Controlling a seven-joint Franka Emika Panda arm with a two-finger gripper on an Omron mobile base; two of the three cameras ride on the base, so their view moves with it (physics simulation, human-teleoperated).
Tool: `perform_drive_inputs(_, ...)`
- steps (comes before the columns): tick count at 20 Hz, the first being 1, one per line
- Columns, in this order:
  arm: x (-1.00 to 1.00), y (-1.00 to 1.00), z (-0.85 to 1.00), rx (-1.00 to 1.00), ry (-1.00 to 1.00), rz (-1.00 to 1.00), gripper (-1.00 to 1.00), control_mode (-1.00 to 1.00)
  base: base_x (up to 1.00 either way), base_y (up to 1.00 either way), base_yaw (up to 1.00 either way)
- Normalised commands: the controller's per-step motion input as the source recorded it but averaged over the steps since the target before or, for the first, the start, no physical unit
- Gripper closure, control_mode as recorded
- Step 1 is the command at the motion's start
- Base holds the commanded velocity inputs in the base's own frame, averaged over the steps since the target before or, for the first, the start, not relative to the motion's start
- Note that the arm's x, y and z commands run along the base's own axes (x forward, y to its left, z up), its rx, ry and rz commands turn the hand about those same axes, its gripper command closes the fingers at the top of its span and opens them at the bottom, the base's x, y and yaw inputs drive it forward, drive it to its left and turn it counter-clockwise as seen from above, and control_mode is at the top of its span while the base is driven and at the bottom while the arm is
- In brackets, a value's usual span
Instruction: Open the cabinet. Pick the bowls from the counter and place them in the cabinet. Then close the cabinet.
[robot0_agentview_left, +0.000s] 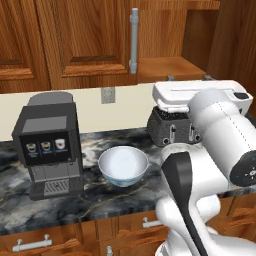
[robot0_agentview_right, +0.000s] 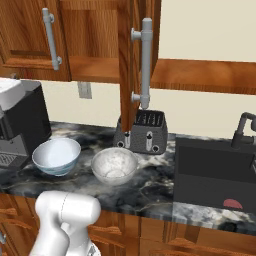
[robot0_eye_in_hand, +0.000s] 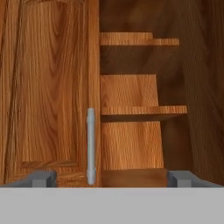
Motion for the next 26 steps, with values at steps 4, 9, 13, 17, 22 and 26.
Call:
perform_drive_inputs(4,0.59,0.00,0.00,0.00,0.03,0.00,-1.00,-1.00,0.00,0.00,0.00)
perform_drive_inputs(9,0.67,0.00,-0.08,0.00,0.01,0.00,-1.00,-1.00,0.00,0.00,0.00)
perform_drive_inputs(13,0.62,0.00,-0.14,0.00,0.00,0.00,-1.00,-1.00,0.00,0.00,0.00)
perform_drive_inputs(17,0.54,0.00,-0.16,0.00,0.00,0.00,-1.00,-1.00,0.00,0.00,0.00)
perform_drive_inputs(22,0.49,0.02,-0.12,0.00,0.00,0.00,-1.00,-1.00,0.00,0.00,0.00)
perform_drive_inputs(26,0.48,0.10,-0.11,0.00,0.00,0.00,-1.00,-1.00,0.00,0.00,0.00)
